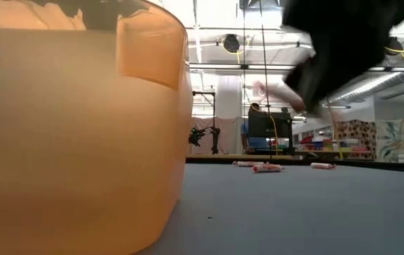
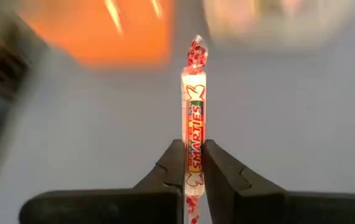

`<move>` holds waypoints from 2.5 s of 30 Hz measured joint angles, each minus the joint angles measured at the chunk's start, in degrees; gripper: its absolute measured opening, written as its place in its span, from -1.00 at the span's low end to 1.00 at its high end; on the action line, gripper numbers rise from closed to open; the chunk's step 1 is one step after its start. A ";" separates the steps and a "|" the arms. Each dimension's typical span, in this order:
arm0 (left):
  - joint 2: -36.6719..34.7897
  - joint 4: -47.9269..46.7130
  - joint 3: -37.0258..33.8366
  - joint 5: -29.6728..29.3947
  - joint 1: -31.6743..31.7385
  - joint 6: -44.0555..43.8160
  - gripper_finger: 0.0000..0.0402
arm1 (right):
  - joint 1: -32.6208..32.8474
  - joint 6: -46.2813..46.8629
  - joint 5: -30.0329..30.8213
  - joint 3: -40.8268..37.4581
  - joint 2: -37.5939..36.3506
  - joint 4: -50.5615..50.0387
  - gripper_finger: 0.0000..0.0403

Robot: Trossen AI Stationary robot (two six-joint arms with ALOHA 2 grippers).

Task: Sort candy
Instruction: Put the red candy into the orange bin

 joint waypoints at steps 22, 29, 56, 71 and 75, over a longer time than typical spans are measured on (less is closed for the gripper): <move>-0.16 7.69 0.00 -1.31 -3.63 6.05 -0.09 | 10.52 -26.36 24.51 0.17 -0.07 53.83 -0.86; -0.69 7.35 0.00 -1.50 -3.61 6.26 -0.09 | 10.00 -27.12 24.57 0.17 -0.09 61.34 -0.86; -2.78 6.25 0.00 -3.08 -5.49 8.65 -0.09 | 10.28 -33.22 24.15 0.17 3.61 64.52 -0.86; -2.75 6.29 0.00 -3.06 -5.49 8.63 -0.09 | 14.76 -51.73 22.91 0.17 3.61 63.17 -0.86; -2.75 6.50 0.00 -3.06 -5.49 8.63 -0.09 | 15.07 -51.97 22.91 0.17 3.61 63.17 -0.86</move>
